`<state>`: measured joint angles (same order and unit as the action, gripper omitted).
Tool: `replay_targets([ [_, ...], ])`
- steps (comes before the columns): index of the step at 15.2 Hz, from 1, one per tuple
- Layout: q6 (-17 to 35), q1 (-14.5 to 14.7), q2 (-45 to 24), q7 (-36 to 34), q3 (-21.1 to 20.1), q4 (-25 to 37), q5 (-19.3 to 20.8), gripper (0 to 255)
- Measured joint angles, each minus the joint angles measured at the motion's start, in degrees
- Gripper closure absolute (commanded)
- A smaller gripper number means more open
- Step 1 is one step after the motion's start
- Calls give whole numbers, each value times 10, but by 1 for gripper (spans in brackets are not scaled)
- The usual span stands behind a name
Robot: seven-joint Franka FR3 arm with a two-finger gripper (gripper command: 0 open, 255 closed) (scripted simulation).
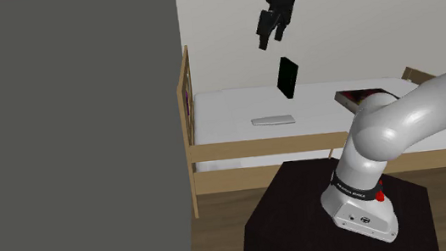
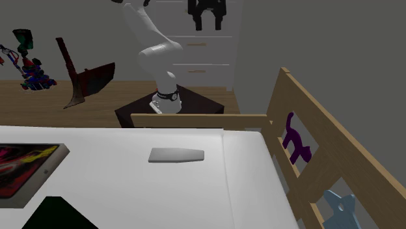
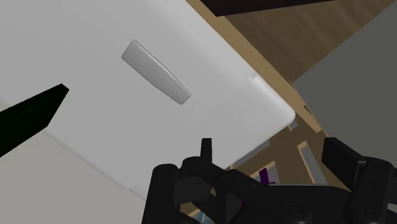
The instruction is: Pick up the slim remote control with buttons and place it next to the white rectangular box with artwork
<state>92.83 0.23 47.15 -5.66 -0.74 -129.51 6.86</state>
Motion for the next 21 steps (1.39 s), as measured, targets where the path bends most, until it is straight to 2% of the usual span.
replay_targets([
  [3, 14, 3, 5, 24, 16, -21, 7, 0],
  [11, 114, 15, 10, 167, 116, -138, 54, 0],
  [16, 176, 18, -21, 267, 189, -178, 89, 0],
  [21, 259, 25, -81, 367, 269, -209, 123, 0],
])
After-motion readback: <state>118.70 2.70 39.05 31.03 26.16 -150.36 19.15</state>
